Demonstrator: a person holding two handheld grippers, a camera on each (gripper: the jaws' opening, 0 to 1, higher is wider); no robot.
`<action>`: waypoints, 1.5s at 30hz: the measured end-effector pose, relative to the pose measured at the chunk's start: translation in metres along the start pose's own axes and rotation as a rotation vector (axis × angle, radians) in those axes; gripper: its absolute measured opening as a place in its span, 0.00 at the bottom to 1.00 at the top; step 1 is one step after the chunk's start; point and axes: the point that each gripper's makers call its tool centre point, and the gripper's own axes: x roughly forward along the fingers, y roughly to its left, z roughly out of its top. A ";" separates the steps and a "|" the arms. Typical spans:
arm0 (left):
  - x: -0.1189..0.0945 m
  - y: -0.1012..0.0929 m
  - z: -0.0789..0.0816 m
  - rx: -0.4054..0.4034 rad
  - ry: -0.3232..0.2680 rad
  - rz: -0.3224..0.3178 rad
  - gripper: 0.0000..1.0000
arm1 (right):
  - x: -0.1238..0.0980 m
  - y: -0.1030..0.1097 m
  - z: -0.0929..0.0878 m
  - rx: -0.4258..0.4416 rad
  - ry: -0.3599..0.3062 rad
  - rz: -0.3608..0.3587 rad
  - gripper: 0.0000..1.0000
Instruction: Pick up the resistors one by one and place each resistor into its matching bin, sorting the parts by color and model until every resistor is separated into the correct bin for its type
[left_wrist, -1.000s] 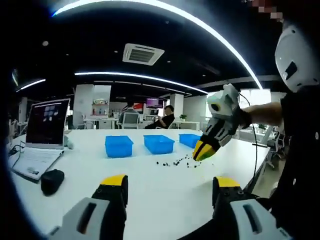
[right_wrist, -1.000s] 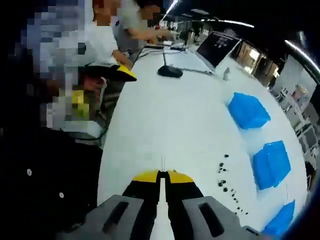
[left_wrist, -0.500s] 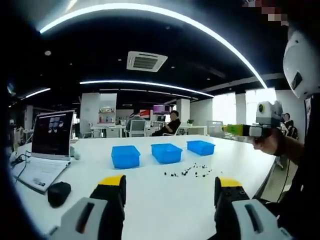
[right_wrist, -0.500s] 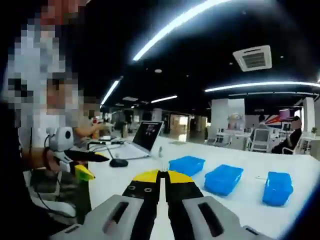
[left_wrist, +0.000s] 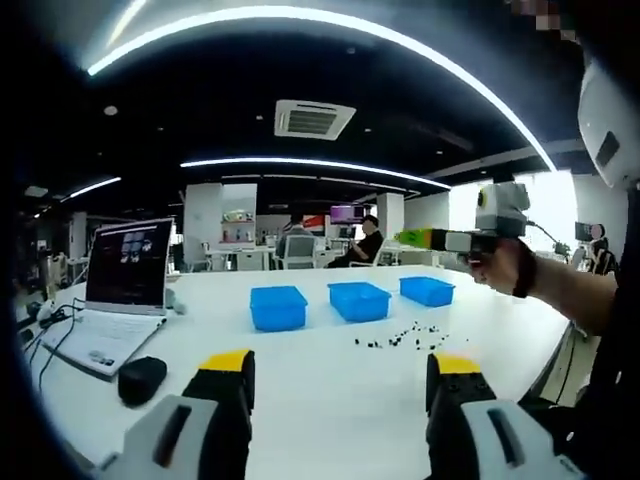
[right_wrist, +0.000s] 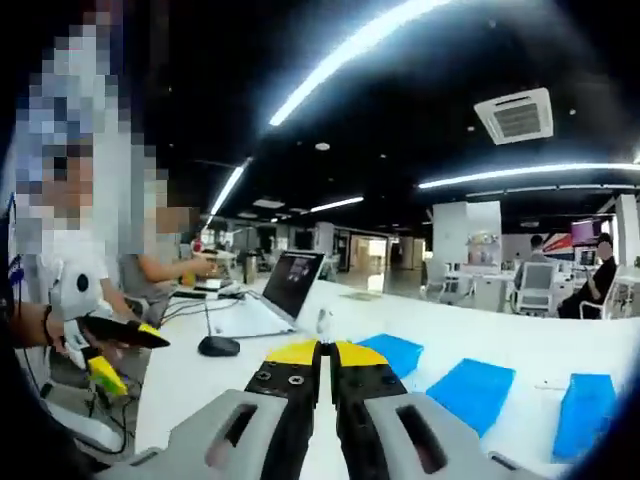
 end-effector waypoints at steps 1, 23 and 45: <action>0.000 0.001 0.000 0.007 0.002 0.006 0.70 | 0.015 -0.004 0.001 0.003 0.003 0.006 0.07; -0.012 0.018 0.002 -0.011 0.008 0.057 0.70 | 0.190 -0.081 -0.058 0.008 0.157 -0.091 0.07; -0.009 -0.001 0.008 -0.023 -0.003 0.000 0.71 | 0.141 -0.088 -0.038 -0.029 0.108 -0.055 0.43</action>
